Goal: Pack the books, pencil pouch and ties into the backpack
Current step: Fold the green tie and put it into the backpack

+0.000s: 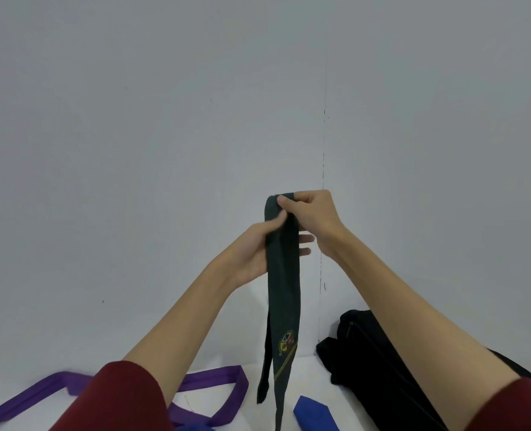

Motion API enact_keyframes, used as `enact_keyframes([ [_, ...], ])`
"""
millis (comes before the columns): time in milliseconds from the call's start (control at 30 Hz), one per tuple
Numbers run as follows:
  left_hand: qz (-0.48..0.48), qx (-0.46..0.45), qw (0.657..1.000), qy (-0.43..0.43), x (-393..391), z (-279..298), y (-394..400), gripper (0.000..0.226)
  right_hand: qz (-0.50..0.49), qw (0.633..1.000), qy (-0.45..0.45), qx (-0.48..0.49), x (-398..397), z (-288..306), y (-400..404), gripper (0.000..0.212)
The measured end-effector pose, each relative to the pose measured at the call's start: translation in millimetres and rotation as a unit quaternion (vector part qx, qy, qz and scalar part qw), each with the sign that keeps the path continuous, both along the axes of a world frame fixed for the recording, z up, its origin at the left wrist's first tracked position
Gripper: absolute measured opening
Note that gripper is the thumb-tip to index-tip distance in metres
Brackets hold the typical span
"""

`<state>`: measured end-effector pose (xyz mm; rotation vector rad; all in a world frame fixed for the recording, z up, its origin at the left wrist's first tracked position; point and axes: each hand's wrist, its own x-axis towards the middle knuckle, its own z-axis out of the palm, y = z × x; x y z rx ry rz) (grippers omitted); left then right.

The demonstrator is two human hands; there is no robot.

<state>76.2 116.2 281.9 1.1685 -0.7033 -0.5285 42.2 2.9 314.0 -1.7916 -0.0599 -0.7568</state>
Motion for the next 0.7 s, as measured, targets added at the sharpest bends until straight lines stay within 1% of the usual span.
enact_keyframes([
  [100, 0.003, 0.009, 1.0, -0.004, -2.5, -3.9, -4.7, 0.024, -0.036, 0.998, 0.019, -0.054, 3.6, 5.2, 1.1, 0.032],
  [200, -0.011, 0.002, 1.0, 0.004, -4.5, -5.3, -5.2, 0.024, -0.07, 0.987, 0.009, -0.142, 5.0, 7.9, -3.3, 0.044],
  [267, -0.013, 0.007, 1.0, -0.003, -4.4, -6.7, -4.4, 0.025, -0.092, 0.978, 0.013, -0.188, 3.8, 10.0, -7.1, 0.045],
  [300, -0.014, 0.01, 1.0, -0.01, -4.0, -7.5, -3.9, 0.026, -0.092, 0.976, 0.017, -0.195, 4.1, 10.8, -9.6, 0.045],
  [433, -0.018, 0.028, 0.999, -0.03, -4.8, -8.3, -4.1, 0.026, -0.076, 0.982, 0.024, -0.169, 6.3, 11.1, -15.9, 0.048],
  [533, -0.02, 0.065, 0.996, -0.05, -7.9, -9.3, -5.5, 0.023, -0.132, 0.968, 0.026, -0.213, 7.1, 10.6, -17.9, 0.049],
  [600, -0.032, 0.068, 0.996, -0.042, -9.7, -10.9, -6.6, 0.023, -0.185, 0.946, 0.034, -0.265, 5.3, 12.0, -16.8, 0.048],
  [700, -0.054, 0.039, 0.998, 0.012, -11.9, -13.0, -9.0, 0.025, -0.205, 0.933, 0.044, -0.293, 5.5, 12.6, -15.4, 0.046],
])
